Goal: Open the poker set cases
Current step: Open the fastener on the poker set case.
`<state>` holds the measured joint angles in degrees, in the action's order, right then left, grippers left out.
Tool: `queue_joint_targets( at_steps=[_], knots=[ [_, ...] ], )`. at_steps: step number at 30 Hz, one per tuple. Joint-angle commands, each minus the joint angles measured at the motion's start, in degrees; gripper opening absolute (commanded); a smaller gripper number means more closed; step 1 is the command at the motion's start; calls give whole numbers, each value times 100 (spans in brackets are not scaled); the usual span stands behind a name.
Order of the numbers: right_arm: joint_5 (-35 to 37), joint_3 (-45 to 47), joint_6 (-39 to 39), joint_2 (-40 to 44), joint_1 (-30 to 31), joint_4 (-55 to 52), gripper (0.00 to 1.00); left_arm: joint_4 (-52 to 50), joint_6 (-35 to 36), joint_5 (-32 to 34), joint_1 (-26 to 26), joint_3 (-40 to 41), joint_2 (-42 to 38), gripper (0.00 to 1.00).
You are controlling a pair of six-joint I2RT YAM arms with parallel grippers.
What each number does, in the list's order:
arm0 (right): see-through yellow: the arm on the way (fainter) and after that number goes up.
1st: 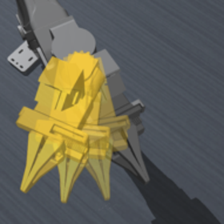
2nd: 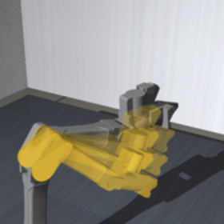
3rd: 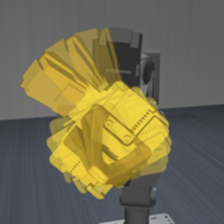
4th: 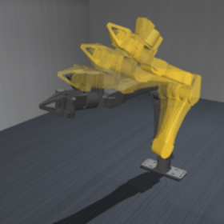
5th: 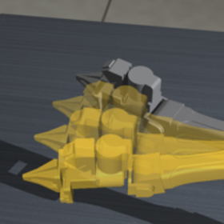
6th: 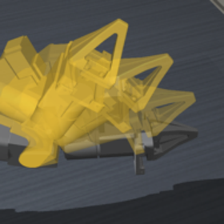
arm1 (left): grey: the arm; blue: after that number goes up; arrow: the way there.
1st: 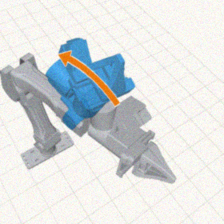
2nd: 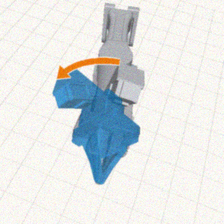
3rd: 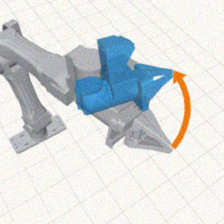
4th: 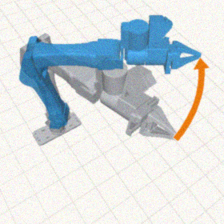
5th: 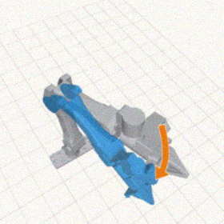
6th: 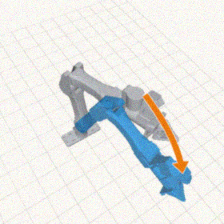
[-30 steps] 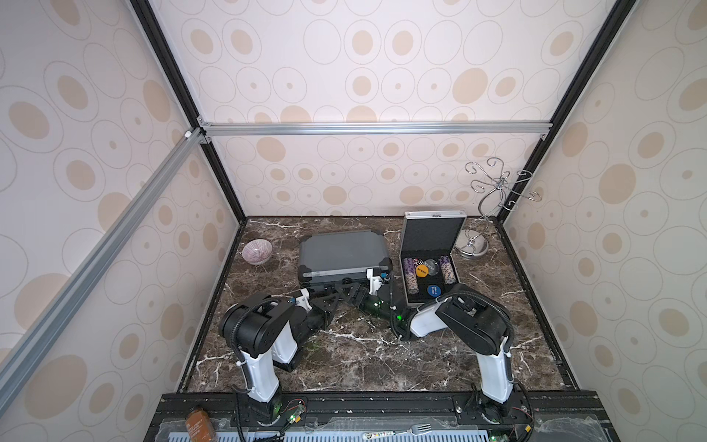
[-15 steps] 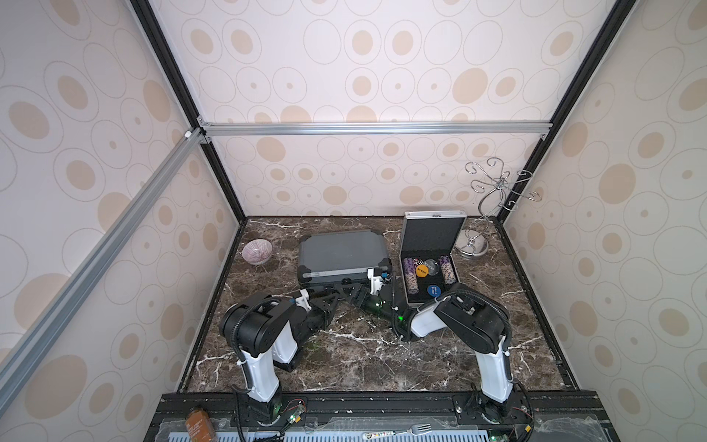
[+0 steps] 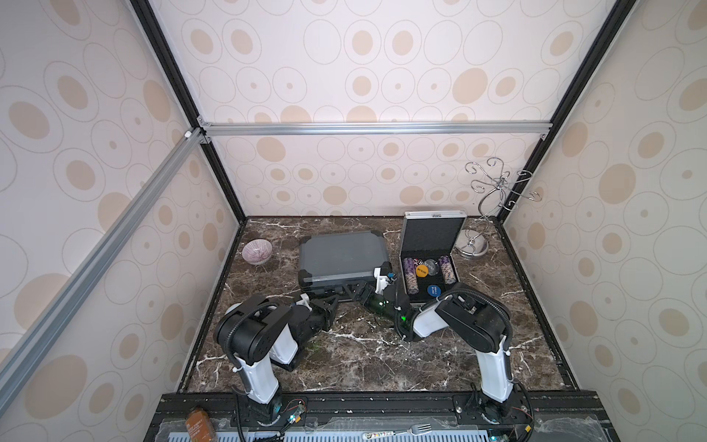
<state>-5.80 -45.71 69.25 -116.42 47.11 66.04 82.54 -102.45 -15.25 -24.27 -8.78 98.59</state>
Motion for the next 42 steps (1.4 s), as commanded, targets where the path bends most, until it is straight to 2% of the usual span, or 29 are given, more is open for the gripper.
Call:
queue_joint_targets(
  at_steps=[1, 6, 14, 19, 34, 42],
  knots=[
    [141, 9, 140, 349, -72, -112, 100, 1024, 85, 62, -78, -449, -870, 0],
    [1, 35, 376, 388, -77, -27, 99, 109, 313, 42, -72, -824, -1409, 0],
    [-88, 67, 634, 354, -70, 371, 99, 160, 147, 104, -169, -937, -1311, 0],
    [-30, 35, 617, 442, -66, 356, 99, -228, 295, 101, -226, -1134, -1481, 0],
    [-58, -457, 537, 64, -194, 534, 99, 94, 95, 160, -312, -1021, -1303, 0],
    [-105, -624, 747, -203, -196, 655, 99, 336, -28, 197, -357, -1056, -1115, 0]
  ],
)
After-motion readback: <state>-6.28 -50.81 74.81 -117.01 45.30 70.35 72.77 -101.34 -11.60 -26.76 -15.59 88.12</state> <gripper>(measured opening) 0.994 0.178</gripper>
